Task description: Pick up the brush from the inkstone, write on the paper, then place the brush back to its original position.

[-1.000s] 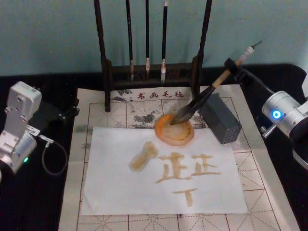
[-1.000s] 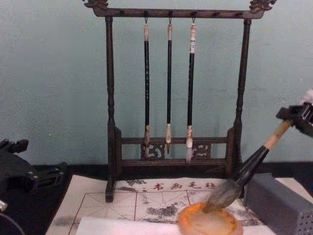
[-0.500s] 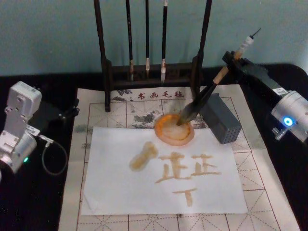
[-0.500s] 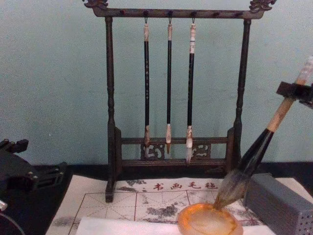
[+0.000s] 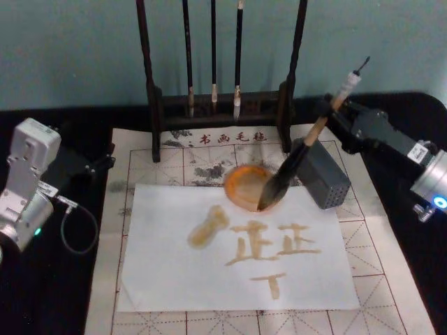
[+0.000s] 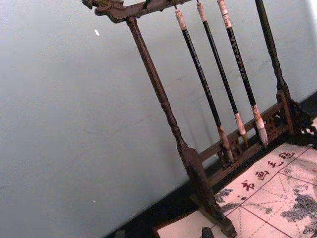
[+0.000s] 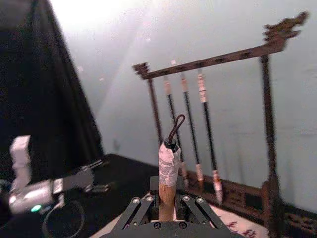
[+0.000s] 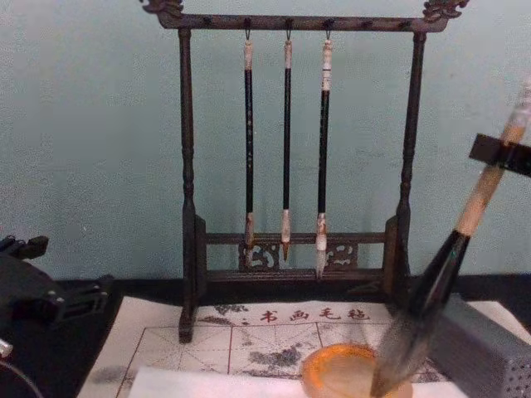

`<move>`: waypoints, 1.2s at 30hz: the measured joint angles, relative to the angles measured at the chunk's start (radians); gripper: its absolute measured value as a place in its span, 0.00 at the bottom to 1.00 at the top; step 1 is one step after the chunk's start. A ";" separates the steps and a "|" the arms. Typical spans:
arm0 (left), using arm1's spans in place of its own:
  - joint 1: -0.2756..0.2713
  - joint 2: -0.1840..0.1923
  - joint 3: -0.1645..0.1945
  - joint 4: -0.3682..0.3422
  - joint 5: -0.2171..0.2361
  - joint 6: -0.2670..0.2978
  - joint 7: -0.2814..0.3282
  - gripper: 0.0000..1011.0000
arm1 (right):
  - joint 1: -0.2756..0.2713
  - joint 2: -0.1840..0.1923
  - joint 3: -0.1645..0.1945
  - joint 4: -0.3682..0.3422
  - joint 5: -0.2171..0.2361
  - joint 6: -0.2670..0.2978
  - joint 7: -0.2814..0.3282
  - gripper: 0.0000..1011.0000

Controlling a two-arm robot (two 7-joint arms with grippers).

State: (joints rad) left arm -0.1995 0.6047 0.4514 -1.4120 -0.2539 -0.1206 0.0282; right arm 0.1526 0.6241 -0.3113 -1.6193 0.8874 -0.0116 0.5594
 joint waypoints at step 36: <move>0.000 0.000 0.000 0.000 0.000 0.000 0.000 0.99 | -0.167 0.139 -0.011 -0.144 -0.040 -0.075 0.122 0.18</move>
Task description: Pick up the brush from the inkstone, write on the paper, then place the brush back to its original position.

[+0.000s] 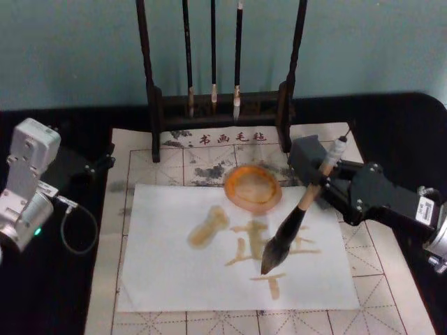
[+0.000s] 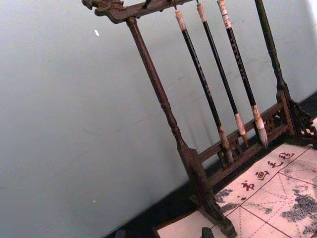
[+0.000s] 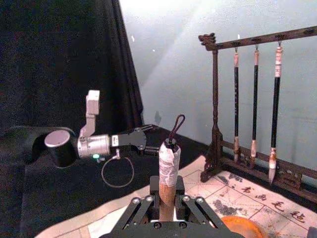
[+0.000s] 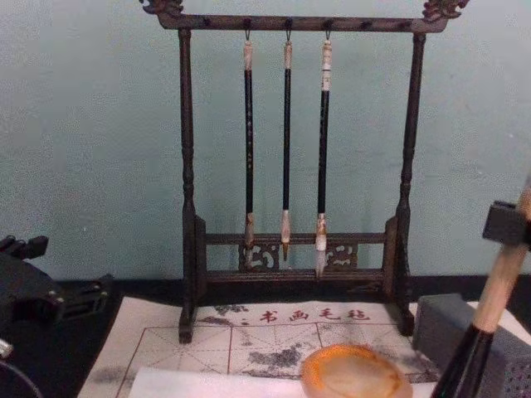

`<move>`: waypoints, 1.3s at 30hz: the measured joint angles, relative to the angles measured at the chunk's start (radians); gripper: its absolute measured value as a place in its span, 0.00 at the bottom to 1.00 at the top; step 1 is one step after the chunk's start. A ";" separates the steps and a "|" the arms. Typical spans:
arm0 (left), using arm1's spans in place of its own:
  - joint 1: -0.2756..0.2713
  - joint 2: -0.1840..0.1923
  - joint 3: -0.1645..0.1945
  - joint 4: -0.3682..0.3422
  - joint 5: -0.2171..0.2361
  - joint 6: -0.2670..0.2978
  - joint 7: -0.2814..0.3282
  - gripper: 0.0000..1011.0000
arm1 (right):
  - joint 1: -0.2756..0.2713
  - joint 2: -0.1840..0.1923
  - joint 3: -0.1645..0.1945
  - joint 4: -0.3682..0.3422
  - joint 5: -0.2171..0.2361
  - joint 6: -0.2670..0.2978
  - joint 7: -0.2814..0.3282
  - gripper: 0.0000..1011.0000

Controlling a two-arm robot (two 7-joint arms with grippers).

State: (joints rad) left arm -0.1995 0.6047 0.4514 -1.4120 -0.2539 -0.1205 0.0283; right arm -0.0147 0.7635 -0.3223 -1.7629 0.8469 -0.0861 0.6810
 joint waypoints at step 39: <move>0.000 0.000 0.000 0.000 0.000 0.000 0.000 0.99 | -0.051 -0.005 0.007 -0.026 -0.093 -0.048 0.022 0.18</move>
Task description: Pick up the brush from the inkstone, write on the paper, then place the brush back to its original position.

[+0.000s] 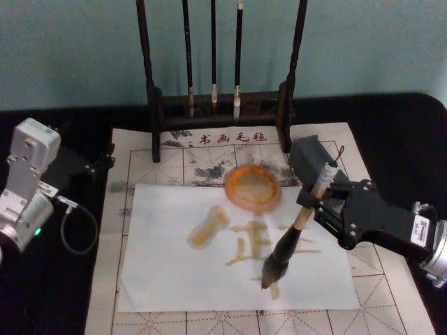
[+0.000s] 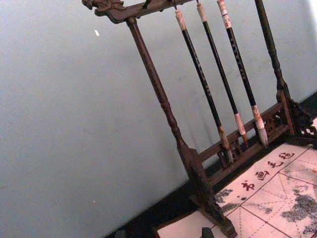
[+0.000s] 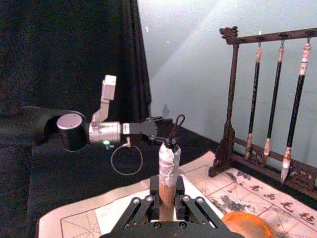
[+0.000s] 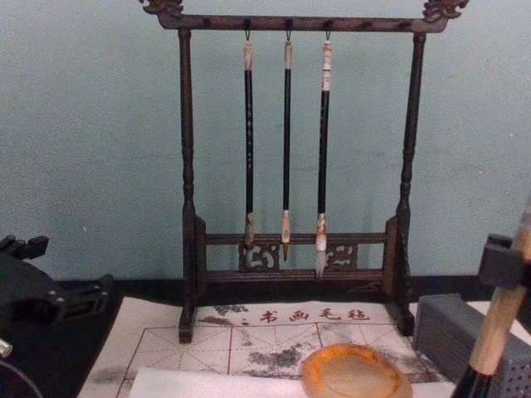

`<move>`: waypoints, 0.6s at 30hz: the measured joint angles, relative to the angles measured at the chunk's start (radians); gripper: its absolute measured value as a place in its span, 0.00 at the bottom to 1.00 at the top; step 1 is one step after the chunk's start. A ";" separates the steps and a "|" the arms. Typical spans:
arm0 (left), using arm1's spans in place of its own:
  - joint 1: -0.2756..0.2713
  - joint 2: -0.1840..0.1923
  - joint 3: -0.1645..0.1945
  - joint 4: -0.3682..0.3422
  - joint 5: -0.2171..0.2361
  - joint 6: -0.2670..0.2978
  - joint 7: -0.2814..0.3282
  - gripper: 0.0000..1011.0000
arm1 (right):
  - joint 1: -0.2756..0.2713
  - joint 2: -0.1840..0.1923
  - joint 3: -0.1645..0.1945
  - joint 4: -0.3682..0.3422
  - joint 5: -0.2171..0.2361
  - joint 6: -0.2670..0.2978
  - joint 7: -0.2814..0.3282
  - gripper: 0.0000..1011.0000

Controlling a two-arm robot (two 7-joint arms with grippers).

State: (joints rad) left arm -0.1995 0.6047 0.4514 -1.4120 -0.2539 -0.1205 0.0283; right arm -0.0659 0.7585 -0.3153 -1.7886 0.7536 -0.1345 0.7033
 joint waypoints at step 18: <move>0.000 0.000 0.000 0.000 0.000 0.000 0.000 0.99 | -0.002 -0.005 -0.005 0.002 -0.010 -0.002 0.004 0.18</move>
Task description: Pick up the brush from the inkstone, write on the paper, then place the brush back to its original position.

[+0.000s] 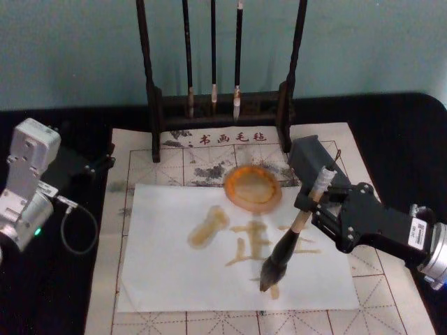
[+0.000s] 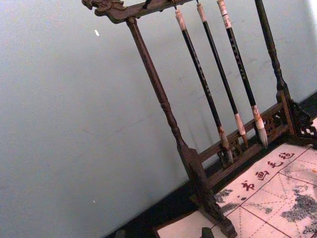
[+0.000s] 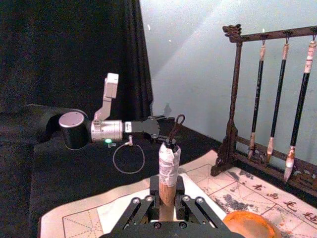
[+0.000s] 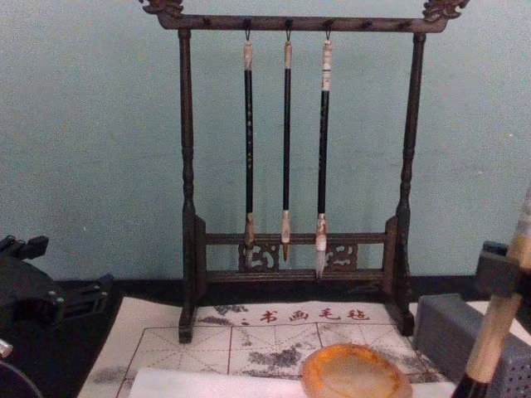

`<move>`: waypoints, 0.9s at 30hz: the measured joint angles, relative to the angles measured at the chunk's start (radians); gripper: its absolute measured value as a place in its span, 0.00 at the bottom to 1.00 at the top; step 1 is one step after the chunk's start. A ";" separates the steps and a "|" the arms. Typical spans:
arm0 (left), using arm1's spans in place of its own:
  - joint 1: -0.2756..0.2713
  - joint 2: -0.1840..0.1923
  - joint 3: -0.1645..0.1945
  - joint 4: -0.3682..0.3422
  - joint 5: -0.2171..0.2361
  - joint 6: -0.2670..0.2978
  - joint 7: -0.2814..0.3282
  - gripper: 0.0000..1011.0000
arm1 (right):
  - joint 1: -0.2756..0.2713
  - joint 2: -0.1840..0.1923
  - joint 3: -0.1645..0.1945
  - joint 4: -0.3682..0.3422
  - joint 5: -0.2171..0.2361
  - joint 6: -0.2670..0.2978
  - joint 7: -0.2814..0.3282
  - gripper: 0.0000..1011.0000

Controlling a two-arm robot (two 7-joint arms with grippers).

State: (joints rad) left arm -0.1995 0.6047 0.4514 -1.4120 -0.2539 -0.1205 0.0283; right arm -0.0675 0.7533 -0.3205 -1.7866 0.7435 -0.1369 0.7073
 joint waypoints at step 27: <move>0.000 0.000 0.000 0.000 0.000 0.000 0.000 0.99 | -0.023 0.025 -0.001 -0.022 0.005 -0.002 0.024 0.18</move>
State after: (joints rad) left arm -0.1995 0.6047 0.4514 -1.4120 -0.2539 -0.1205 0.0283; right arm -0.0910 0.7785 -0.3217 -1.8082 0.7484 -0.1386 0.7309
